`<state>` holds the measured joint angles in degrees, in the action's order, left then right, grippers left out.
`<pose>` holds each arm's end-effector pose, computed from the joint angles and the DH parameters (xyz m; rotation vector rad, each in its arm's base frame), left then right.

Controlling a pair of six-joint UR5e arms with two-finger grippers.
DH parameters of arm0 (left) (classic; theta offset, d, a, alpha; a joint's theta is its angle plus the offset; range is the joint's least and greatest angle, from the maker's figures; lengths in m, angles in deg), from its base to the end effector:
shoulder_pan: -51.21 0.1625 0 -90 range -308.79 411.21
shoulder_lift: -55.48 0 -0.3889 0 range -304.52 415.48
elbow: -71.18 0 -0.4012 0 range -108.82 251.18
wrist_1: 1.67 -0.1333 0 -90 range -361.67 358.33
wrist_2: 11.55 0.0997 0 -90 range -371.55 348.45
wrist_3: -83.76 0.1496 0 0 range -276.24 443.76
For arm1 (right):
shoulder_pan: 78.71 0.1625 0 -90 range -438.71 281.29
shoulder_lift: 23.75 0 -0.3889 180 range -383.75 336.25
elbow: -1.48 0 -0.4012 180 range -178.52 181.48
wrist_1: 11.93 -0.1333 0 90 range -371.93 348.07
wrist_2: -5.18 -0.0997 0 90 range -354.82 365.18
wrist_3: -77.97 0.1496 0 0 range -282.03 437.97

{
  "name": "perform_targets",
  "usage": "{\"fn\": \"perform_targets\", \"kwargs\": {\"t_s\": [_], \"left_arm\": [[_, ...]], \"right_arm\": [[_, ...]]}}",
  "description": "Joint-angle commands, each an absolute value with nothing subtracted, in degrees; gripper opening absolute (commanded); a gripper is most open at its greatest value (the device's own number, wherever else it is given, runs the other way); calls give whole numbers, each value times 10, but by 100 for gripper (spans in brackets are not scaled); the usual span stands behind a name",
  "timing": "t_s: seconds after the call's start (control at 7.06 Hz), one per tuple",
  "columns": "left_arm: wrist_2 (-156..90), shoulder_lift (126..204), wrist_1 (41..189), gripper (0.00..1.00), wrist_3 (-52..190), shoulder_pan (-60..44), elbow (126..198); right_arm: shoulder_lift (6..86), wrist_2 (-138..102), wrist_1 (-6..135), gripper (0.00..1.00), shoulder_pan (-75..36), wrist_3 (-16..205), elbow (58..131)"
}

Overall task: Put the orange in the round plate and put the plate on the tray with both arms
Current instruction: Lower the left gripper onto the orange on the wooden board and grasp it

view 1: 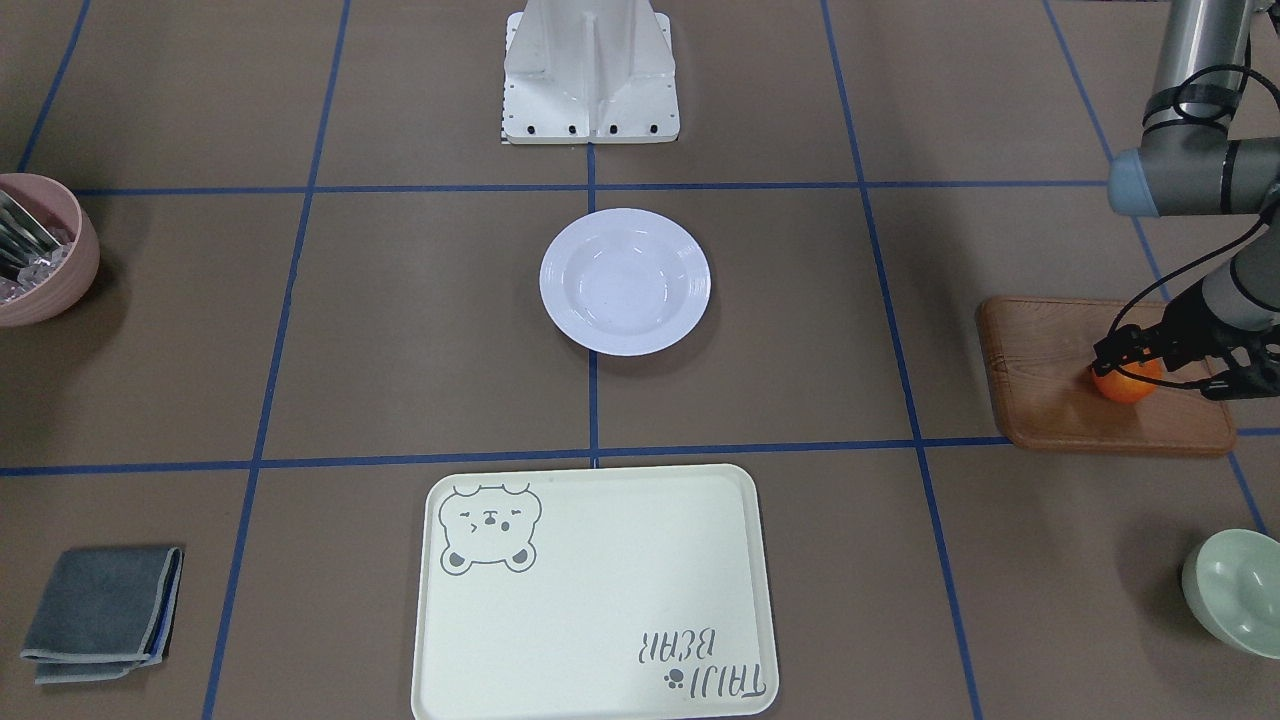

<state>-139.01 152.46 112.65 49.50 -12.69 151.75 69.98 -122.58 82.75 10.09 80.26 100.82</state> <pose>0.2193 -0.5438 0.6387 -0.0065 0.7427 -0.0111 0.0317 -0.4764 0.6280 -0.0044 -0.6592 0.0130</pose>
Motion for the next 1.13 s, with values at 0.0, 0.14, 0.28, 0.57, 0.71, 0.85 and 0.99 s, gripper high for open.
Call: {"fn": "perform_targets", "kwargs": {"t_s": [0.0, 0.14, 0.28, 0.57, 0.71, 0.85, 0.99], "left_arm": [[-1391, 1529, 1126, 85, 497, -118, 1508], [-1398, 1528, 1120, 12, 495, -119, 1519], [-1422, 1527, 1107, 0, 493, -119, 1543], [-1427, 1598, 888, 0, 486, -121, 1663], [-1427, 1660, 807, 0, 436, -118, 1692], [-1427, 1714, 797, 0, 332, -71, 1701], [-1421, 1758, 798, 0, 229, 2, 1699]], "right_arm": [[699, -1225, 827, 100, 101, 803, 1009], [699, -1225, 827, 100, 100, 803, 1009], [695, -1224, 827, 100, 94, 803, 1009], [674, -1231, 828, 100, 77, 803, 1011], [674, -1238, 827, 100, 69, 808, 1018], [676, -1245, 826, 100, 69, 810, 1015], [678, -1259, 827, 100, 69, 810, 1018]]}}
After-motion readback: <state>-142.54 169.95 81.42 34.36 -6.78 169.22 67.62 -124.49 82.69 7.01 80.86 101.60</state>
